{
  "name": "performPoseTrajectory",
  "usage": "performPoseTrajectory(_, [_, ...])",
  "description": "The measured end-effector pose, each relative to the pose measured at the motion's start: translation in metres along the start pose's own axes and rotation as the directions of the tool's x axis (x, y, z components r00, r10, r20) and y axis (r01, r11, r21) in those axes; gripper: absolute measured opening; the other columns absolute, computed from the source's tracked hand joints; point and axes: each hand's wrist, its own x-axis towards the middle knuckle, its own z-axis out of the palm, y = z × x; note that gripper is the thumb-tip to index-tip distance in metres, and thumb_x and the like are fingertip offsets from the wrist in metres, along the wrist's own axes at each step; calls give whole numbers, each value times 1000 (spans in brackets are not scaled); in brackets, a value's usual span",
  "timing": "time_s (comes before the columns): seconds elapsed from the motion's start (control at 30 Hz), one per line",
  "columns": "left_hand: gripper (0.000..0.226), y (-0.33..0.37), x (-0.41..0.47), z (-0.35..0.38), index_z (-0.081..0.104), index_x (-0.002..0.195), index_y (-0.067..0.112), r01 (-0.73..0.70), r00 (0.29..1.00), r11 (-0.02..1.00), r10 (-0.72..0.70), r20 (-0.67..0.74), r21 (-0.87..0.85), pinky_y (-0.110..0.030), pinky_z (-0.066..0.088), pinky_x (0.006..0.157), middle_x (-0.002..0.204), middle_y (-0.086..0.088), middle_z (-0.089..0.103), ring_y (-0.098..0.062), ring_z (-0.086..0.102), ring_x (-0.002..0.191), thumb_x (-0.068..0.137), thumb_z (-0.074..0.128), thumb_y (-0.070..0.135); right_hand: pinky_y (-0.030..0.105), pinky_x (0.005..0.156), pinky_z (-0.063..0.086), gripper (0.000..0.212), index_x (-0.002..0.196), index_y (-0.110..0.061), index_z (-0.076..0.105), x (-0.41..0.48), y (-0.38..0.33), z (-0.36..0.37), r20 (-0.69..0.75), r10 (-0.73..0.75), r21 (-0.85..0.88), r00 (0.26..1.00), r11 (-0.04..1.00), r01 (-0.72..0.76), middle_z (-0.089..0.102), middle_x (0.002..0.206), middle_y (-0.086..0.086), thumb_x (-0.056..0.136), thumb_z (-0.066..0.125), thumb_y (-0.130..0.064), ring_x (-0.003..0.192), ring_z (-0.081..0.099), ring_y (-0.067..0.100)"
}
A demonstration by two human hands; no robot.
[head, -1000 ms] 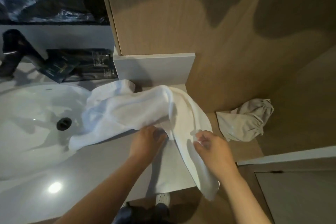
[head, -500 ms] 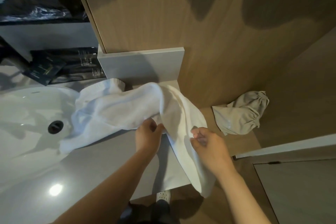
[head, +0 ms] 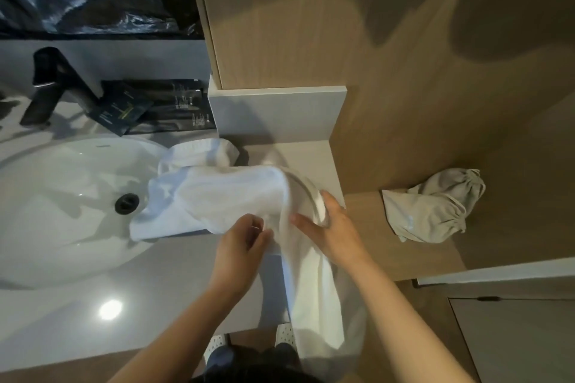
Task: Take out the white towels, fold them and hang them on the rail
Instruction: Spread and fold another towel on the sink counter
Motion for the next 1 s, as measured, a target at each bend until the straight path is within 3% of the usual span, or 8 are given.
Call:
performPoseTrajectory(0.17, [18, -7, -5, -17, 55, 75, 13, -10, 1000, 1000, 10, 5, -4, -24, 38, 57, 64, -9, 55, -7, 45, 56, 91, 61, 15, 22, 59, 39, 30, 84, -22, 54, 9, -2, 15, -73, -82, -102, 994, 992, 74, 57, 77, -4, 81, 74, -43, 72, 54, 14])
performPoseTrajectory(0.3, [17, -1, -8, -27, 58, 75, 17, -19, 1000, 1000, 19, 0, -23, -17, 39, 57, 62, 2, 52, -2, 46, 56, 92, 60, 14, 19, 49, 31, 33, 65, -17, 47, 8, -9, 7, -68, -143, -38, 987, 989, 141, 45, 58, -6, 88, 71, -24, 53, 41, 9])
performPoseTrajectory(0.4, [12, 17, -5, -39, 62, 83, 17, -63, 998, 997, 62, -31, -55, -24, 45, 64, 67, -3, 59, -9, 53, 62, 94, 59, 14, 22, 52, 31, 31, 66, -11, 49, -2, -15, -4, -151, -108, 262, 983, 954, 145, 43, 56, -4, 90, 67, -18, 51, 38, 9])
performPoseTrajectory(0.5, [7, 48, 1, -58, 64, 90, 18, -156, 986, 984, 149, -80, -89, -12, 44, 63, 72, 5, 63, -2, 55, 64, 94, 59, 14, 28, 63, 47, 18, 76, -16, 69, -15, -29, -29, -150, -25, 645, 988, 755, 117, 66, 71, 2, 93, 65, -19, 65, 60, 13])
performPoseTrajectory(0.73, [17, 112, 5, -87, 64, 86, 23, -376, 925, 916, 362, -111, -142, -7, 46, 53, 77, 2, 64, 4, 59, 71, 94, 57, 10, 35, 73, 61, 18, 112, -18, 66, -27, -27, -67, -335, 195, 896, 922, 367, 248, 76, 99, 1, 97, 60, -25, 89, 74, 19])
performPoseTrajectory(0.83, [27, 114, 11, -93, 60, 79, 31, -434, 898, 899, 437, -61, 51, -4, 41, 57, 82, 8, 64, -1, 59, 75, 96, 55, 10, 35, 73, 58, 10, 104, -22, 63, -28, 4, -77, -284, 336, 829, 898, 557, 54, 74, 94, -2, 98, 58, -28, 87, 71, 21])
performPoseTrajectory(0.93, [24, 100, 12, -91, 61, 81, 26, -418, 904, 891, 427, -18, 179, -8, 38, 62, 80, 6, 64, -11, 57, 73, 95, 55, 7, 37, 79, 51, 12, 94, -14, 62, -34, 34, -67, -77, 328, 557, 941, 797, -232, 67, 92, 6, 95, 59, -26, 88, 63, 24])
performPoseTrajectory(1.0, [24, 90, 10, -92, 62, 83, 25, -382, 919, 908, 394, -38, 175, -8, 39, 62, 81, 5, 66, -10, 58, 74, 94, 55, 5, 36, 95, 47, 31, 119, -11, 61, -39, 36, -58, -134, 303, 423, 943, 879, -223, 65, 115, 5, 95, 60, -29, 104, 59, 22])
